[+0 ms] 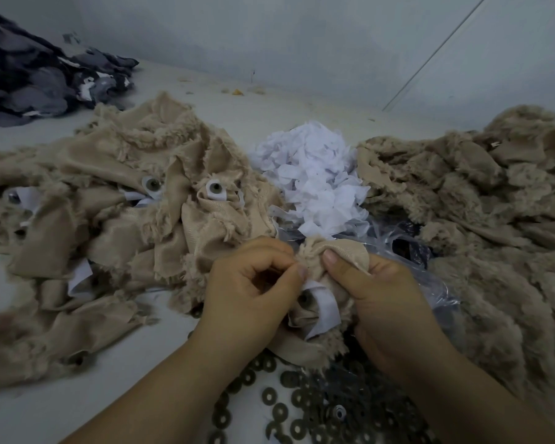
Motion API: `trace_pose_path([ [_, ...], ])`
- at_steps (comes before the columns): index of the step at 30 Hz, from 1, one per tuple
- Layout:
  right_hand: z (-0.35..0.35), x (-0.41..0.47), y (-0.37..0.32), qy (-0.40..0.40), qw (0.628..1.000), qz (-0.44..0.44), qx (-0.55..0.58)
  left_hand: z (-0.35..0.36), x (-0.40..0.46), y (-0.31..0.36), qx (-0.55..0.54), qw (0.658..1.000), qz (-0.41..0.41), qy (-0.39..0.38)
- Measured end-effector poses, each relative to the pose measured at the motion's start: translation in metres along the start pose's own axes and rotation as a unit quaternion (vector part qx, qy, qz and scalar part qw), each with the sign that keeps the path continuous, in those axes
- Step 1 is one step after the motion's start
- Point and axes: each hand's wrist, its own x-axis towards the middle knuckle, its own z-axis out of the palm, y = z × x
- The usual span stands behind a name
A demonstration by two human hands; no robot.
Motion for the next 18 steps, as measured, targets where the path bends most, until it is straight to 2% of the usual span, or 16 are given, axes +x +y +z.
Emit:
trace_pose_path([
  [4, -0.0003, 0.0004, 0.0006, 0.013, 0.999, -0.019, -0.045, -0.0001, -0.0015, -0.0026, 0.007, 0.999, -0.039, 0.016],
  [13, 0.0035, -0.0058, -0.0005, 0.024, 0.98, -0.085, -0.179, 0.0002, -0.0031, 0.0039, 0.028, 0.999, -0.03, 0.023],
  [18, 0.0004, -0.0029, 0.0017, 0.015, 0.987, -0.057, -0.15, 0.0008, -0.0029, 0.0035, 0.009, 0.999, -0.041, 0.026],
])
